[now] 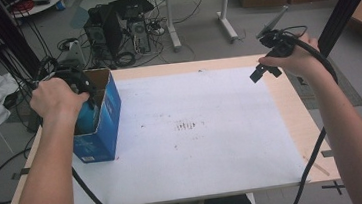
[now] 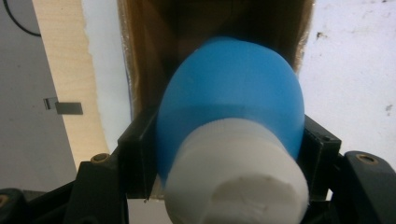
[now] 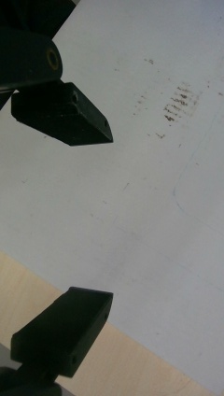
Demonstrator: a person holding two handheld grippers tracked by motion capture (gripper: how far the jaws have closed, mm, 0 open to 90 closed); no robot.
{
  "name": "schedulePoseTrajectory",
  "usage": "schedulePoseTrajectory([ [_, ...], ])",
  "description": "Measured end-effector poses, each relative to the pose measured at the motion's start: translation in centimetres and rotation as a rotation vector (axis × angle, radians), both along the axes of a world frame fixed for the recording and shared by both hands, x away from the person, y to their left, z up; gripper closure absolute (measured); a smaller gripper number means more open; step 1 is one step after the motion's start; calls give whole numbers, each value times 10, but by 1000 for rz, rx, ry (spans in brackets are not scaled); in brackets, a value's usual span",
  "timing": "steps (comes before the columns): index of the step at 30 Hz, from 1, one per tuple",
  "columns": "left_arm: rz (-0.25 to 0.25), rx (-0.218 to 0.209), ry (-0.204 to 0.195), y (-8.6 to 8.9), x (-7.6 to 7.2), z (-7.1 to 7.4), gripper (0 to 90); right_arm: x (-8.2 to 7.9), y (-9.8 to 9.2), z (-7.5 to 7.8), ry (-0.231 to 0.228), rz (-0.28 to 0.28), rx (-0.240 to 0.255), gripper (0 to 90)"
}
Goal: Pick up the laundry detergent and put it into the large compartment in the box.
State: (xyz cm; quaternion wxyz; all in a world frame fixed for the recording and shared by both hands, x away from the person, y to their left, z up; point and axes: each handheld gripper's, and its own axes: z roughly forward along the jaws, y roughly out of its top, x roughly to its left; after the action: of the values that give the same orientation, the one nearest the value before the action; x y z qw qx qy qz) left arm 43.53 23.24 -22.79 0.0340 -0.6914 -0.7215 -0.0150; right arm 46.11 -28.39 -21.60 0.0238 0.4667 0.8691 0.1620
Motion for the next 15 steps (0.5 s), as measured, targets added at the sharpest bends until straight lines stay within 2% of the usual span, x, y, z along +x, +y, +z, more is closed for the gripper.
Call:
schedulePoseTrajectory([
  [15, -11, 13, 17, 4, 1, -27, 371, 0, 1, -2, 7, 0, 1, 196],
])
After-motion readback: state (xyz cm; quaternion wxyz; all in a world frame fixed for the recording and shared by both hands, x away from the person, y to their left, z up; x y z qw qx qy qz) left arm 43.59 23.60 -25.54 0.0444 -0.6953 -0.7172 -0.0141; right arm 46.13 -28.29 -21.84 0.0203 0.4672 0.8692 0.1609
